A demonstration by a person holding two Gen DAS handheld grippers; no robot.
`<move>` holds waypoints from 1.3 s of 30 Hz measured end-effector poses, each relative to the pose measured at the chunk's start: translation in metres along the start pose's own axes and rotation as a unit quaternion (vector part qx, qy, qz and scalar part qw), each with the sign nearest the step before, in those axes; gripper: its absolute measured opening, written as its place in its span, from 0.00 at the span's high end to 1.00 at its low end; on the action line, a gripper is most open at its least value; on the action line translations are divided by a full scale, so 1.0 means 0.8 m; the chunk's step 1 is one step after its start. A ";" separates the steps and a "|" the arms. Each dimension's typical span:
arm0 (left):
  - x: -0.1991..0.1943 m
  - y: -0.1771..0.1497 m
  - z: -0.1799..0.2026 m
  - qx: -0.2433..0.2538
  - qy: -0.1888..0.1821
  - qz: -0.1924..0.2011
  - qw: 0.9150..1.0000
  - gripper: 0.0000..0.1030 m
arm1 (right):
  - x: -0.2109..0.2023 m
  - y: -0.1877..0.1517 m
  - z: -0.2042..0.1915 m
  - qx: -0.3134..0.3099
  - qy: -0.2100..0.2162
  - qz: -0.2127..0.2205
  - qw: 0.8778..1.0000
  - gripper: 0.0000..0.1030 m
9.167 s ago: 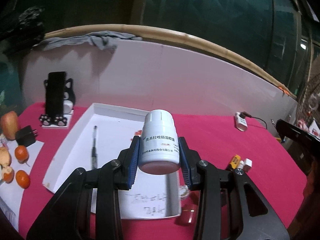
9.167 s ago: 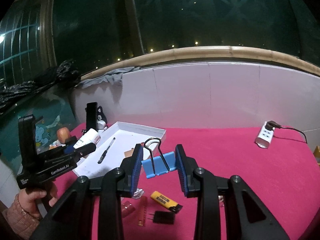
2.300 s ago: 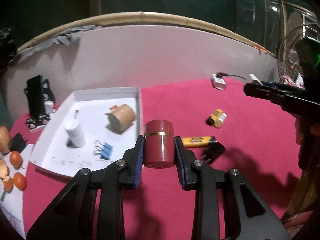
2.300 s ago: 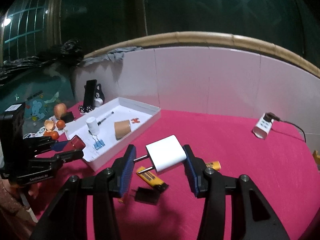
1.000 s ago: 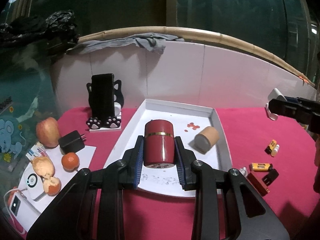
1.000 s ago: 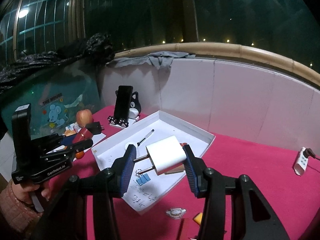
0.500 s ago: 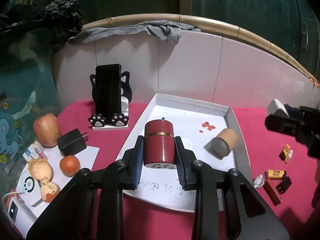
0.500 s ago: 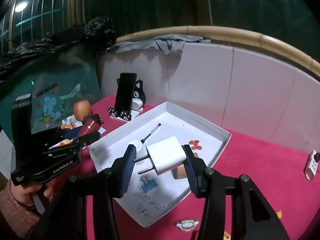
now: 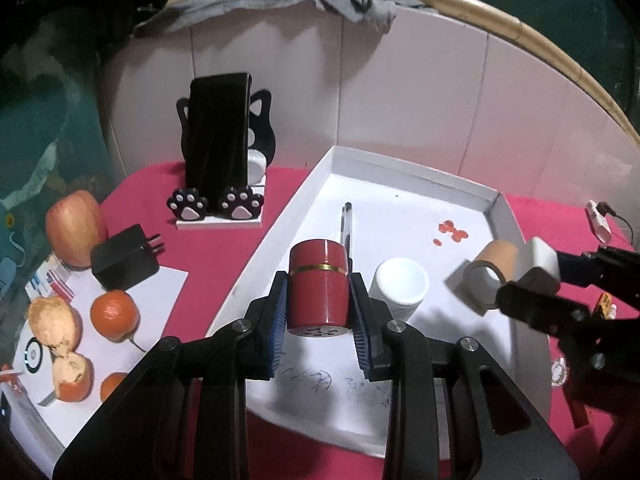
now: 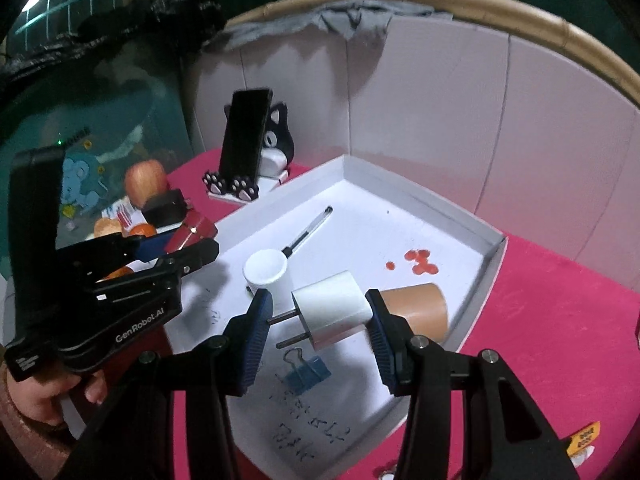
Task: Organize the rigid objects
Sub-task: 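Carry red jar and white plug into the white tray and open both tools, then withdraw both open tools from the tray back over the table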
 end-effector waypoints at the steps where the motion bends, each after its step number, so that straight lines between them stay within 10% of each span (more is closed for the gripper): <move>1: 0.003 -0.001 0.000 -0.001 0.000 -0.002 1.000 0.72 | 0.004 -0.001 0.001 0.000 -0.003 -0.002 1.000 0.54; 21: 0.039 -0.010 0.007 -0.024 0.010 -0.032 0.999 0.72 | 0.026 -0.013 0.008 -0.023 -0.051 0.005 0.998 0.45; 23: 0.036 -0.008 0.004 -0.028 0.013 -0.028 0.999 0.58 | 0.020 -0.012 0.004 -0.027 -0.051 0.015 0.998 0.14; 26: 0.019 -0.002 -0.005 -0.041 0.028 -0.006 0.999 0.16 | 0.005 -0.011 -0.003 -0.042 -0.061 0.034 0.997 0.10; 30: -0.004 0.002 -0.019 -0.058 0.035 0.014 0.998 0.00 | -0.023 -0.012 -0.005 -0.056 -0.078 0.070 0.993 0.00; 39: -0.059 0.000 -0.020 -0.098 0.004 0.057 0.994 0.00 | -0.133 0.001 0.024 -0.008 -0.086 0.174 0.981 0.00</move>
Point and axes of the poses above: each gripper's, at about its wrist camera, not at the fingertips, and x roughly the way its jaws point, z to its right, y to its top, the point moved 7 cm from there along x, roughly the way its jaws point, and after that the axes turned 2 degrees about x, right-handed, at the moved point
